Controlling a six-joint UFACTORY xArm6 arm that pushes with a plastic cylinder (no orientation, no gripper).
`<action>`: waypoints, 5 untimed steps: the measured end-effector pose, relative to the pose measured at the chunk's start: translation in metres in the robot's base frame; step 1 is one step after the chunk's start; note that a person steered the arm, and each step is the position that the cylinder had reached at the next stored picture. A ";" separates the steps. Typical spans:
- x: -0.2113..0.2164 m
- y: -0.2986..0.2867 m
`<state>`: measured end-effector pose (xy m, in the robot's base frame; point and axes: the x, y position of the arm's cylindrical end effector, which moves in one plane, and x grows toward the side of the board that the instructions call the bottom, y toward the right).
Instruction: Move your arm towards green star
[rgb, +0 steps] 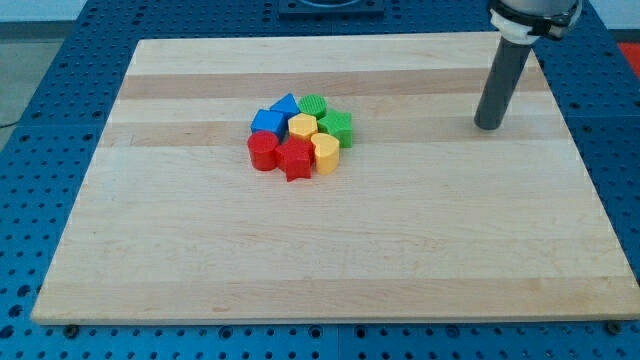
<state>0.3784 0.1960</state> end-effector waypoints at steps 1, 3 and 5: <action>0.019 -0.009; 0.032 -0.056; 0.033 -0.100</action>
<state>0.4113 0.0961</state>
